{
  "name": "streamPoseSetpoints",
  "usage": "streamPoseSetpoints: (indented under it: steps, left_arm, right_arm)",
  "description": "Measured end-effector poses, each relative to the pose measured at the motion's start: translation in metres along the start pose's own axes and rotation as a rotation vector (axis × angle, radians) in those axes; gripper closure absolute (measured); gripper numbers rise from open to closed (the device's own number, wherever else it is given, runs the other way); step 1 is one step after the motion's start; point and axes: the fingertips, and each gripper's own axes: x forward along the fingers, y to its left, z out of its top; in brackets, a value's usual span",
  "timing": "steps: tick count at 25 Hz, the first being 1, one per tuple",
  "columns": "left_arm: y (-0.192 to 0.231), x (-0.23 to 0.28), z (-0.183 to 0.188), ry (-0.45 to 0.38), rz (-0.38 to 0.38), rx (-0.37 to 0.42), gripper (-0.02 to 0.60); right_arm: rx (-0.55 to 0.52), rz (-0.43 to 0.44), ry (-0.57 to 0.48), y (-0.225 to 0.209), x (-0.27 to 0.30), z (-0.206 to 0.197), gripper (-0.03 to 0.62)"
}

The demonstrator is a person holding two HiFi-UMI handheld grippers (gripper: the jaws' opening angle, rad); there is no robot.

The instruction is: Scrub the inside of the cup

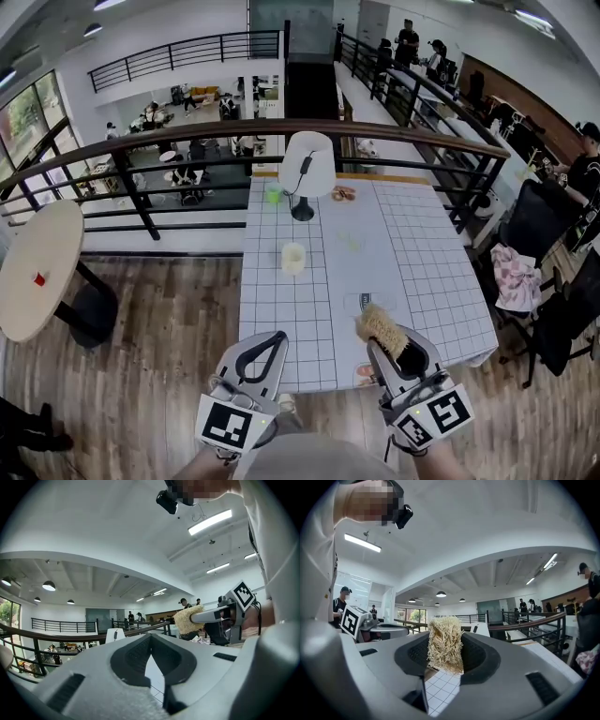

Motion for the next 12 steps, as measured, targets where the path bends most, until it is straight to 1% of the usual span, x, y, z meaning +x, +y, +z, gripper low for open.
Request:
streamPoseSetpoints:
  steps: [3,8,12]
  left_arm:
    - [0.030,0.021,-0.002,0.001,-0.005,-0.012,0.569]
    - [0.073,0.053,-0.012,0.014,-0.018,-0.013,0.569]
    - [0.101,0.072,-0.016,0.014,-0.011,-0.008,0.569]
  right_arm:
    - [-0.032,-0.018,0.001,-0.008,0.036,0.006,0.448]
    - [-0.040,-0.020,0.007,-0.020,0.090,0.008,0.447]
    - [-0.048,-0.031,0.014,-0.035,0.123,0.007,0.447]
